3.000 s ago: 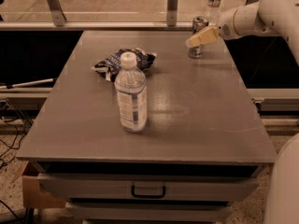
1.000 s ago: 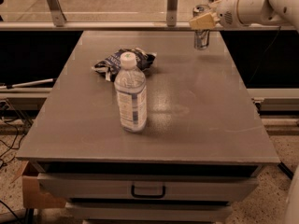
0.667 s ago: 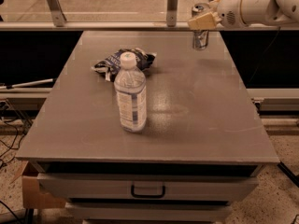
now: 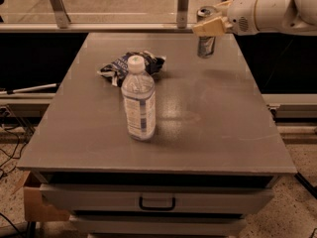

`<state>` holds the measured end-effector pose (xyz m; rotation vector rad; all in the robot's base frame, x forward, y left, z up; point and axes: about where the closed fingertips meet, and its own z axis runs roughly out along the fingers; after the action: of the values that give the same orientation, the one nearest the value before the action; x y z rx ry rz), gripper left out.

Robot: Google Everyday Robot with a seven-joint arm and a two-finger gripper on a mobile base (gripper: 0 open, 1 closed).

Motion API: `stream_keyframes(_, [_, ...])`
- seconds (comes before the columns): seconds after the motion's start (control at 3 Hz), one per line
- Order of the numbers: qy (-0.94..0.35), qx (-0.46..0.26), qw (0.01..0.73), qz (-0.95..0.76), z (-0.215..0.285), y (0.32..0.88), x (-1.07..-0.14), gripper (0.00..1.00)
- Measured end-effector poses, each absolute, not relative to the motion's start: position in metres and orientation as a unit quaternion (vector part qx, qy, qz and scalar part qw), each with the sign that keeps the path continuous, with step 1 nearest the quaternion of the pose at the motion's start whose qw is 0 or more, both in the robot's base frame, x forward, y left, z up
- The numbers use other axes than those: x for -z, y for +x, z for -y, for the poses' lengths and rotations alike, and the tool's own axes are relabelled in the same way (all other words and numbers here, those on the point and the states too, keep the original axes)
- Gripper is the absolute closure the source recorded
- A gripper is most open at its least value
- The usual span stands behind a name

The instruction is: Move redbull can near blue plastic bottle

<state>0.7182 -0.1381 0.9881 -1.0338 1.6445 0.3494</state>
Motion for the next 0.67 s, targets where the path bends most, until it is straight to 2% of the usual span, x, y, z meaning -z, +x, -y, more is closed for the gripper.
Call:
stream_keyframes(0.33, [-0.456,-0.163,0.549,-0.681,0.133,0.709,-0.991,1.0])
stream_keyframes(0.67, [-0.494,-0.204,0.538,-0.652,0.122,0.673,-0.99,1.0])
